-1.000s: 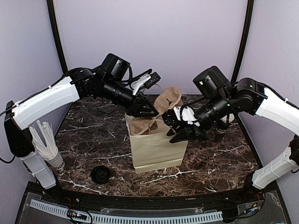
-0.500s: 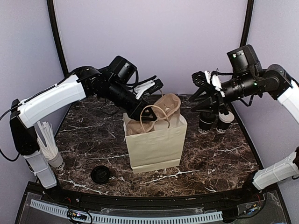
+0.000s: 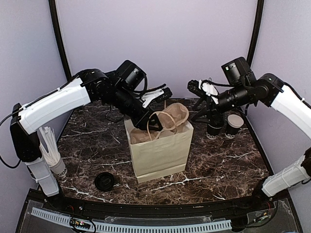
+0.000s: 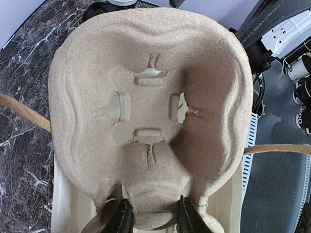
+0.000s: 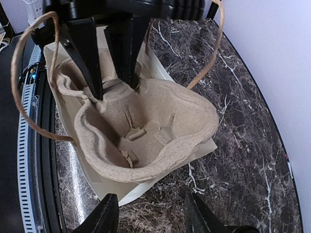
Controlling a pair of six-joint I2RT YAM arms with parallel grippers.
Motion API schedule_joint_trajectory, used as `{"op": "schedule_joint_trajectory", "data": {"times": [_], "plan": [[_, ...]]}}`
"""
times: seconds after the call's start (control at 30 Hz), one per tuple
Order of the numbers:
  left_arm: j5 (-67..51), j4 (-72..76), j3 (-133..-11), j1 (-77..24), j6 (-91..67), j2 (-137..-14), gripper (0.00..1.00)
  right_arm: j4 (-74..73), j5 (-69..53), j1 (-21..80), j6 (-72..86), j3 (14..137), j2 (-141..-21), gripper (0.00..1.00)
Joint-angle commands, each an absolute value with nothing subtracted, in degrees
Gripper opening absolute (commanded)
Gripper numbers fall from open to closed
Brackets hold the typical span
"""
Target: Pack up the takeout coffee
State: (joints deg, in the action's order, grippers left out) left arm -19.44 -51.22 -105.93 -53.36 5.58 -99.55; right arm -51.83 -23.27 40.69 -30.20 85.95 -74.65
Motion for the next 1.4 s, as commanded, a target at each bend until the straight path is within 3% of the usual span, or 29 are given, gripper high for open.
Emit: {"op": "schedule_joint_trajectory", "data": {"times": [0.0, 0.57, 0.87, 1.07, 1.37], "plan": [[-17.8, -54.5, -107.0, -54.3, 6.3, -99.2, 0.17, -50.1, -21.9, 40.4, -24.7, 85.3, -75.3, 0.48], [-16.2, -51.3, -104.3, -55.1, 4.9, -97.1, 0.16, -51.5, -25.2, 40.4, -20.1, 86.6, -80.6, 0.42], [-14.5, -51.2, -103.4, -55.1, 3.4, -96.3, 0.15, -54.3, -22.0, 40.4, -15.7, 89.7, -83.7, 0.26], [-12.8, -52.6, -103.5, -55.2, 2.7, -95.9, 0.15, -54.3, -19.6, 40.4, -13.6, 91.2, -84.4, 0.00], [-11.8, -56.6, -103.8, -55.4, 1.2, -97.3, 0.15, -52.7, -16.7, 40.3, -10.9, 91.6, -83.8, 0.00]]}}
